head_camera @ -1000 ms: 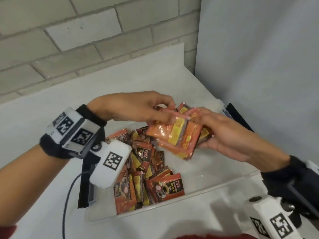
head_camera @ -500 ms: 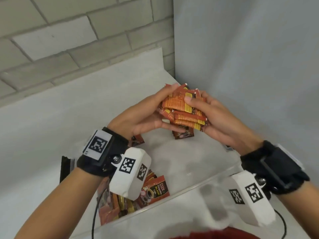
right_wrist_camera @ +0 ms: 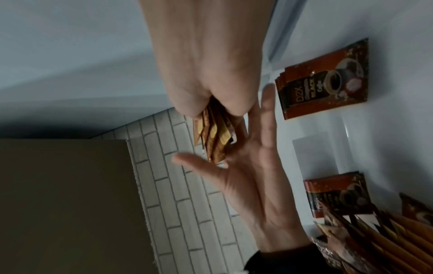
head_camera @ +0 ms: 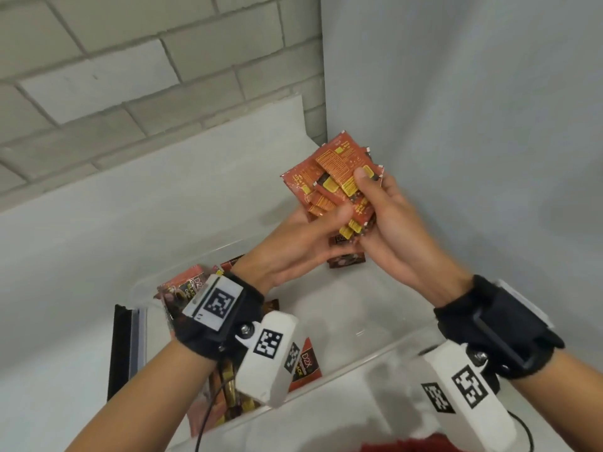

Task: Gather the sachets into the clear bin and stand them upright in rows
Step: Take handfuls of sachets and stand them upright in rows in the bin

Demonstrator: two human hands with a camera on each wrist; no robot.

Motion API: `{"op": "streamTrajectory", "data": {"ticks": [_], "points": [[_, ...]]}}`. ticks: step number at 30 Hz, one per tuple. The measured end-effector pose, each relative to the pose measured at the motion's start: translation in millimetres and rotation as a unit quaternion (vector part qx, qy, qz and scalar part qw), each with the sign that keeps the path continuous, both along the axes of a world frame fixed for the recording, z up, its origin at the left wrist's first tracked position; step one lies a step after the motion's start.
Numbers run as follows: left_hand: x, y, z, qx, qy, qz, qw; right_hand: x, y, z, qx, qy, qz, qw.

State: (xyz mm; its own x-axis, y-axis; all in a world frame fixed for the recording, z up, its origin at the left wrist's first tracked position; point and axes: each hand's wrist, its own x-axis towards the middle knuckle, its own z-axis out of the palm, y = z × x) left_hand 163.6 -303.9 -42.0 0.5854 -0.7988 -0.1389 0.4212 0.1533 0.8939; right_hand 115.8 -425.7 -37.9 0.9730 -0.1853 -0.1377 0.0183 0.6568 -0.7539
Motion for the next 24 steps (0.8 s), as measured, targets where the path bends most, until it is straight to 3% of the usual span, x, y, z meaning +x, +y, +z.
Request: {"op": "streamTrajectory", "data": {"ticks": [3, 6, 9, 12, 18, 24], "points": [[-3, -2, 0, 0.008, -0.011, 0.036, 0.999, 0, 4, -3, -0.043, -0.006, -0.006, 0.999], [1, 0, 1, -0.002, -0.009, 0.051, 0.999, -1, 4, -7, -0.159, -0.002, -0.026, 0.987], [6, 6, 3, 0.006, -0.020, 0.067, 0.998, -2, -1, -13, -0.295, -0.025, -0.092, 0.951], [12, 10, 5, 0.022, -0.031, 0.108, 0.993, -2, -3, -17, -0.397, -0.067, -0.086, 0.911], [14, 13, 8, 0.036, -0.048, 0.133, 0.989, -5, 3, -12, -0.325, -0.102, -0.045, 0.939], [20, 16, 9, 0.031, -0.005, 0.140, 0.990, 0, 1, -17, -0.299, -0.041, -0.045, 0.952]]}}
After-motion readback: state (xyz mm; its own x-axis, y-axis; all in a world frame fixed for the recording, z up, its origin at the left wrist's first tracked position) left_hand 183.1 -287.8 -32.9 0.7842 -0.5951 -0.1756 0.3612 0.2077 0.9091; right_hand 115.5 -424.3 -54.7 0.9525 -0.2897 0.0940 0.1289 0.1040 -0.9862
